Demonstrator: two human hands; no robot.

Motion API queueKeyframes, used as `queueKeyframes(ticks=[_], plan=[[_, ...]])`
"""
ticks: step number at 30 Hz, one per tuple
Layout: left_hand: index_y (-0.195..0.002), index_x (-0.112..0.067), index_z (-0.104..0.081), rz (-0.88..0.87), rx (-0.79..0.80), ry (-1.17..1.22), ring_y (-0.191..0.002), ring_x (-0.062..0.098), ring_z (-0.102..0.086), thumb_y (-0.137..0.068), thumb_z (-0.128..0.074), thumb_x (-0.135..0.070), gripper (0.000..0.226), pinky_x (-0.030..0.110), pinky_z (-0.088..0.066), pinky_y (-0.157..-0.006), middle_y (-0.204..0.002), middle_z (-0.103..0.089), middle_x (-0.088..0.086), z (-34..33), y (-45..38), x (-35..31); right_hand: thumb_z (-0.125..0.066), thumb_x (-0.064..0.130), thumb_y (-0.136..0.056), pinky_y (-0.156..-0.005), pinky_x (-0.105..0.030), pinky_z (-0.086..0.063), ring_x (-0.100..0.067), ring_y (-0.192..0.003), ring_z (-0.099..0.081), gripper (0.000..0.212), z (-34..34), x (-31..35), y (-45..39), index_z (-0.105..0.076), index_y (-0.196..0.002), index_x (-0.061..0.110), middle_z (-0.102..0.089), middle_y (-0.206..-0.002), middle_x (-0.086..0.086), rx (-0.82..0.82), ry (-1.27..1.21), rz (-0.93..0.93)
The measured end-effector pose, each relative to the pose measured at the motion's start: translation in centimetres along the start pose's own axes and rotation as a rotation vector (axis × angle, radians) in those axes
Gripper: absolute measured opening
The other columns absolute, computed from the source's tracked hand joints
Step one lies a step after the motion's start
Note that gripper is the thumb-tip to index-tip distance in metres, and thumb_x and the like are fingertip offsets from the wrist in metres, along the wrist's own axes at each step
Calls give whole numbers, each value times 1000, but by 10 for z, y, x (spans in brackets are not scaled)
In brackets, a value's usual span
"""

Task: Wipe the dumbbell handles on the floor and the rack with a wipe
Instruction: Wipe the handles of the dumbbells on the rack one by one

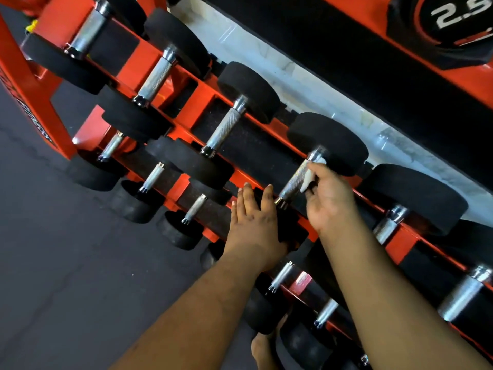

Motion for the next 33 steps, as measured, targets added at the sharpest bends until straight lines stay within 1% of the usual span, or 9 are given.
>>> queueKeyframes(ticks=[2,5,10,12,15,20,28,31,33], plan=[[-159,-25,14,-7,0,-6,-153,34,24,-80,-76,-59,125,46,10,-126,-165,24,20,0,0,-1,-71,8,-88,-89,-32,-54,-16,-86,-66,6,-5,5,-12,-66,-89,11,-68,-83,-2,-13,-25,-23],[-159,-26,15,-5,-3,-7,-153,33,25,-80,-76,-60,125,47,9,-126,-164,25,21,2,0,-2,-69,16,-89,-77,-30,-53,-13,-74,-65,8,-19,4,-24,-61,-90,13,-63,-77,-1,108,-36,-71],[-159,-26,16,-3,4,-16,-152,33,26,-80,-75,-60,125,47,9,-126,-164,26,21,-1,0,-1,-70,11,-89,-88,-33,-56,-21,-104,-71,27,11,2,-21,-67,-116,8,-74,-110,-10,28,9,-17],[-159,-25,16,-9,11,-17,-152,33,25,-80,-75,-60,125,47,9,-126,-164,25,21,-2,0,-2,-72,12,-87,-89,-34,-55,-18,-99,-70,23,12,5,-26,-67,-109,11,-74,-104,-6,-36,29,-5],[-159,-27,16,-11,-4,-7,-152,33,26,-80,-76,-60,126,48,9,-126,-164,26,20,1,0,-3,-66,22,-94,-86,-32,-54,-17,-86,-65,17,-15,-3,-25,-64,-106,11,-66,-91,-5,105,31,-134],[-159,-27,16,-9,4,-14,-152,33,27,-80,-76,-60,126,47,10,-125,-164,27,20,-1,0,0,-65,19,-94,-91,-35,-55,-22,-102,-71,27,12,-13,-28,-65,-119,9,-74,-106,-10,123,35,-88],[-160,-26,12,-19,-8,0,-153,32,25,-79,-77,-61,125,48,8,-126,-165,24,20,0,1,-2,-65,33,-93,-95,-36,-52,-20,-95,-66,30,-2,-32,-23,-67,-114,12,-70,-102,-7,222,69,-232],[-159,-25,13,-18,-13,-1,-153,33,25,-79,-76,-61,125,46,11,-125,-165,24,21,0,0,-2,-69,25,-91,-86,-35,-58,-24,-103,-69,41,19,-30,-25,-65,-127,7,-72,-117,-14,114,82,-177],[-159,-25,14,-17,-8,-1,-153,33,26,-79,-76,-61,125,46,11,-125,-164,24,21,0,0,-3,-68,25,-92,-78,-34,-59,-24,-95,-69,38,13,-31,-23,-65,-125,7,-71,-110,-13,106,45,-187]])
Point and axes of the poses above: each hand's wrist, its own y-axis away from the middle knuckle, its own z-axis out of the back of the hand, x = y × z, the point moved 9 cm from there along -y, towards the middle knuckle
